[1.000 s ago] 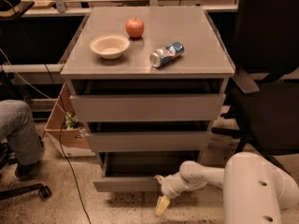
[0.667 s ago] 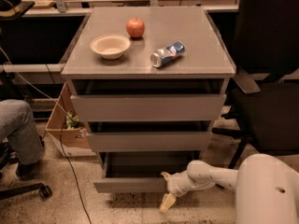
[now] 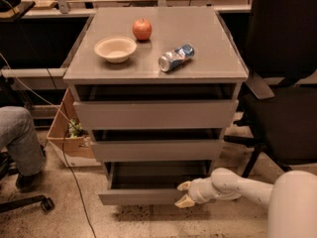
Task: Open bottom drawer
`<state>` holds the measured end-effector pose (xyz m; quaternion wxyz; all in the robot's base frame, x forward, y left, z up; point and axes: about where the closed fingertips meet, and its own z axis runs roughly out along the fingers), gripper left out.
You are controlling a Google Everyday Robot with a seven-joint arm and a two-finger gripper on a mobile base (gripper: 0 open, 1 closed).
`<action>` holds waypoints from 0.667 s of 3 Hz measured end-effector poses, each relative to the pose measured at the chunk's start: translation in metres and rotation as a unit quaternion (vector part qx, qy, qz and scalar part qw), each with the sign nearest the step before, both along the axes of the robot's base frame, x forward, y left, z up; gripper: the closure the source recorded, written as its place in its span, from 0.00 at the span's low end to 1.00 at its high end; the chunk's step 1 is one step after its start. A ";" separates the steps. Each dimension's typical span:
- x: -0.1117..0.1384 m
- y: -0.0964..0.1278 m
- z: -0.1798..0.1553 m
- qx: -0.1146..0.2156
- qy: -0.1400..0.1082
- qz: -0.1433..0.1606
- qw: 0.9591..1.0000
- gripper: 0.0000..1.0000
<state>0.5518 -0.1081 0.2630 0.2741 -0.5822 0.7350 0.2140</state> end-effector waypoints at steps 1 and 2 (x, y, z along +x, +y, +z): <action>0.034 -0.023 0.005 0.031 -0.031 -0.039 0.998 0.81; 0.066 -0.037 0.009 0.062 -0.053 -0.072 0.994 1.00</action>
Offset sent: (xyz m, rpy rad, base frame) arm 0.1057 -0.0606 0.0168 0.1965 -0.1627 -0.2322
